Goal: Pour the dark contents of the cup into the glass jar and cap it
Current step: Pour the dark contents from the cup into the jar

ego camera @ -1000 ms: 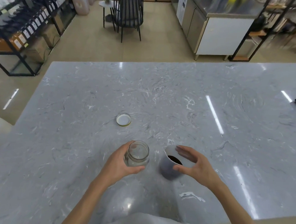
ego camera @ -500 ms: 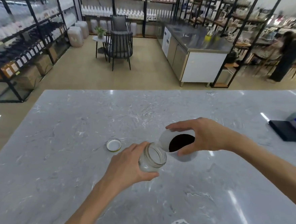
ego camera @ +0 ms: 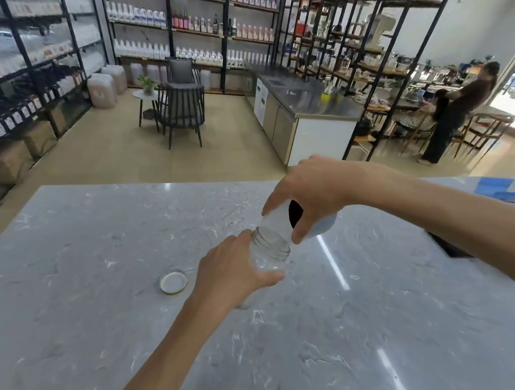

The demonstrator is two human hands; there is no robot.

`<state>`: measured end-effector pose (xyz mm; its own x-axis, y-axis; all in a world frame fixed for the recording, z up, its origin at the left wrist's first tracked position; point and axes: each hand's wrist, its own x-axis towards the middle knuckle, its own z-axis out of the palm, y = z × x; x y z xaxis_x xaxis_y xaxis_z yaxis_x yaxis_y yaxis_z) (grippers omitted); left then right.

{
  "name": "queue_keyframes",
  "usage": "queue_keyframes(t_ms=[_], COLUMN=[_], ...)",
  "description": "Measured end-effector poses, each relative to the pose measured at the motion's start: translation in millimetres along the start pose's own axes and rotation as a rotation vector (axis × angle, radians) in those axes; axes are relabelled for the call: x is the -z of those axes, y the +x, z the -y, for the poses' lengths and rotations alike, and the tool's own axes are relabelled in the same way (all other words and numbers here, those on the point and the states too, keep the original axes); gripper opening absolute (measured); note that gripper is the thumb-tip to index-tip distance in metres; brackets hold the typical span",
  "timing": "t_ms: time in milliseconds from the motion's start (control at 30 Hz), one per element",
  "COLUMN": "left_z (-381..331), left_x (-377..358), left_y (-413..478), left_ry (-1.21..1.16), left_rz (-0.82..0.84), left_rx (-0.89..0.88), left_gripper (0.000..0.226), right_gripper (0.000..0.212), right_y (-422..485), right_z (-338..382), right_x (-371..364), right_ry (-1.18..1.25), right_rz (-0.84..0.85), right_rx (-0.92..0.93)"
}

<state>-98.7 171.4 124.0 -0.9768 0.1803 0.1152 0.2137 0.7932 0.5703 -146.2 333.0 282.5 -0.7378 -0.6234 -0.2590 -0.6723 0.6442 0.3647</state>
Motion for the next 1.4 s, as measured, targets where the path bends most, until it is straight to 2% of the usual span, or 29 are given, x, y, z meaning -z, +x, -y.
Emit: queue_keyframes(t_ms=[233, 667, 1400], left_z=[-11.7, -23.9, -21.4], left_x=[3.4, 26.0, 37.2], left_y=[8.3, 17.0, 30.8], left_ry=[-0.078, -0.129, -0.185], left_rz=[-0.012, -0.085, -0.136], left_rx=[0.008, -0.003, 0.018], left_gripper=[0.073, 0.069, 0.064], right_gripper=[0.068, 0.067, 0.059], right_y=[8.4, 22.0, 49.7], right_z=[-3.0, 14.6, 38.0], right_x=[26.8, 70.1, 95.4], right_ry=[-0.071, -0.371, -0.618], right_rz=[0.114, 0.184, 0.286], right_rx=[0.014, 0.098, 0.087])
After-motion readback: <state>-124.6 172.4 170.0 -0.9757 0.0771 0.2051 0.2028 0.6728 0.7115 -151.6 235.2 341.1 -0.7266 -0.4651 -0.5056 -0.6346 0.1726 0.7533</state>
